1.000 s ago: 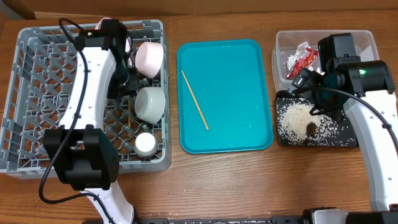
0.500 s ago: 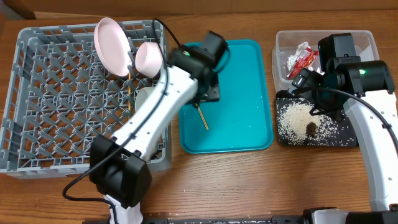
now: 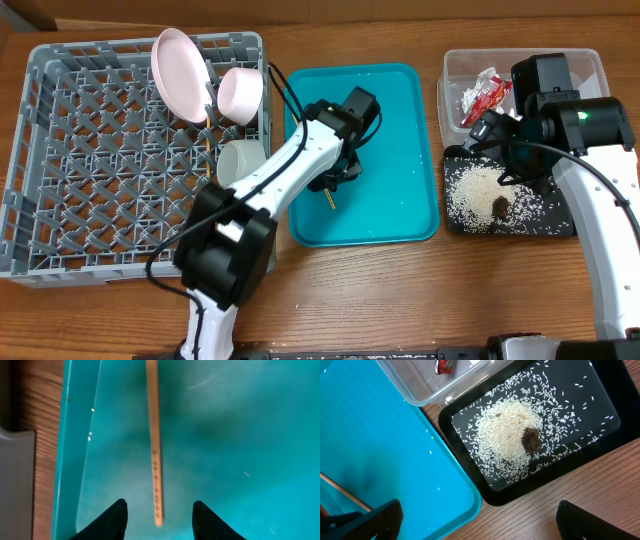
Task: Sort waste into correct bins and load items into the dishwasher
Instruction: 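Return the left gripper to the teal tray and grasp the second chopstick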
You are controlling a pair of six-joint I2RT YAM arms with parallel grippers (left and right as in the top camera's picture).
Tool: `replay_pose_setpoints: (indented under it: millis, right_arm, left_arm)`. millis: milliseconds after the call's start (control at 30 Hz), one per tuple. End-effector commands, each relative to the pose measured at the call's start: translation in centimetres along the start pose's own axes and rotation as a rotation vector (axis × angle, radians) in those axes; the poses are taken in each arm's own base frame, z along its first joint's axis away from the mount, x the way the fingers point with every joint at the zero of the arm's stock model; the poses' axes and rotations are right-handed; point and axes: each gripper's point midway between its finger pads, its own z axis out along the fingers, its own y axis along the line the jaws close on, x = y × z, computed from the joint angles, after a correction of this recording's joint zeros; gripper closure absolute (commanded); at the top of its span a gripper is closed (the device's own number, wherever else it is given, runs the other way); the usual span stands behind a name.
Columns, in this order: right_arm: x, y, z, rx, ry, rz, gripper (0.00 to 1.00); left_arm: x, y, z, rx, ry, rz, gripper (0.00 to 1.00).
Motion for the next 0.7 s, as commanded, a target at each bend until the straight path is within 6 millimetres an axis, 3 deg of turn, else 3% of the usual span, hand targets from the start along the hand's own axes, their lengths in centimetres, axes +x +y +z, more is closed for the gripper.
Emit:
replay_pose_setpoints:
  millis: [0,300,433,533,667]
  right_arm:
    - [-0.6,0.0,-1.1,-0.016,-0.039,0.002,0.0]
    - [-0.6,0.0,-1.1,-0.016,-0.039,0.003,0.0]
    - [-0.6,0.0,-1.1,-0.016,-0.039,0.003,0.0]
    - [-0.6,0.0,-1.1,-0.016,-0.039,0.003,0.0]
    - [-0.6,0.0,-1.1,-0.016,-0.039,0.002,0.0]
  left_arm:
    - [-0.2,0.8,2.0,-0.048,0.013,-0.039,0.56]
    - [1.3,0.0,5.7,-0.051,0.107,0.031,0.56]
    - [2.2,-0.1,7.0,-0.052,0.156,0.031,0.67]
    - [2.2,-0.3,7.3,-0.032,0.177,0.038,0.96]
    - [2.1,-0.3,7.2,-0.022,0.19,0.03,0.96]
